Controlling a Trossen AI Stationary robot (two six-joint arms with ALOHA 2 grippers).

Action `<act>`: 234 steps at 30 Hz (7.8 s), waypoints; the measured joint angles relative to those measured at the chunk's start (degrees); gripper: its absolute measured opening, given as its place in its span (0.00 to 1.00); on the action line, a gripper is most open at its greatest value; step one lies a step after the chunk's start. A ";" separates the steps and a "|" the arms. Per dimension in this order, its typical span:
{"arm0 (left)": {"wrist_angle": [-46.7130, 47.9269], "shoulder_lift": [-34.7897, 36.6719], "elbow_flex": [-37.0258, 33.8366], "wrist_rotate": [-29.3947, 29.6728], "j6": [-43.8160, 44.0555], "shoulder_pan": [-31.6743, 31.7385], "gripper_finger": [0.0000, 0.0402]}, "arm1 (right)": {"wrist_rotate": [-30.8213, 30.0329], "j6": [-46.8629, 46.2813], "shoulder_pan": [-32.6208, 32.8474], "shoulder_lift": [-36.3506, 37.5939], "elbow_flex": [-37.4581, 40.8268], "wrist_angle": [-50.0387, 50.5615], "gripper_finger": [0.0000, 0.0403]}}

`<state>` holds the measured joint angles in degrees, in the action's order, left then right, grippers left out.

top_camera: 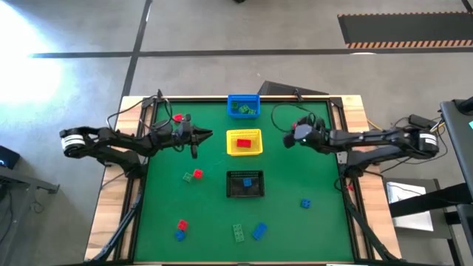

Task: Sort & place blocks by color
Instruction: Put the red game piece into the yellow bin, then put the blue game piece into the black bin

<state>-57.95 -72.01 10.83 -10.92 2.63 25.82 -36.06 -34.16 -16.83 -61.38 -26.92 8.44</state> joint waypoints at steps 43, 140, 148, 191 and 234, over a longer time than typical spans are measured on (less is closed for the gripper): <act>0.59 -0.07 0.00 0.02 0.02 0.04 0.08 | 4.99 -3.88 -11.35 -19.24 -0.17 -9.27 0.44; 1.61 -0.09 0.04 0.35 0.00 0.00 0.08 | 30.53 25.69 9.25 -37.80 -37.42 -3.76 0.32; 1.96 -0.09 0.02 0.31 0.00 0.00 0.08 | 29.99 28.08 8.45 -45.37 -46.97 3.88 0.33; 1.96 -0.09 0.02 0.20 0.02 0.00 0.08 | 29.36 30.85 2.16 -43.41 -47.78 12.85 0.43; 3.40 -4.61 1.66 0.17 0.20 -0.10 0.08 | 31.62 39.54 4.58 -1.89 5.39 -42.45 0.03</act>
<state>-54.54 -76.61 12.49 -10.74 2.83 25.73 -4.44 5.38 -12.25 -63.27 -21.53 -34.00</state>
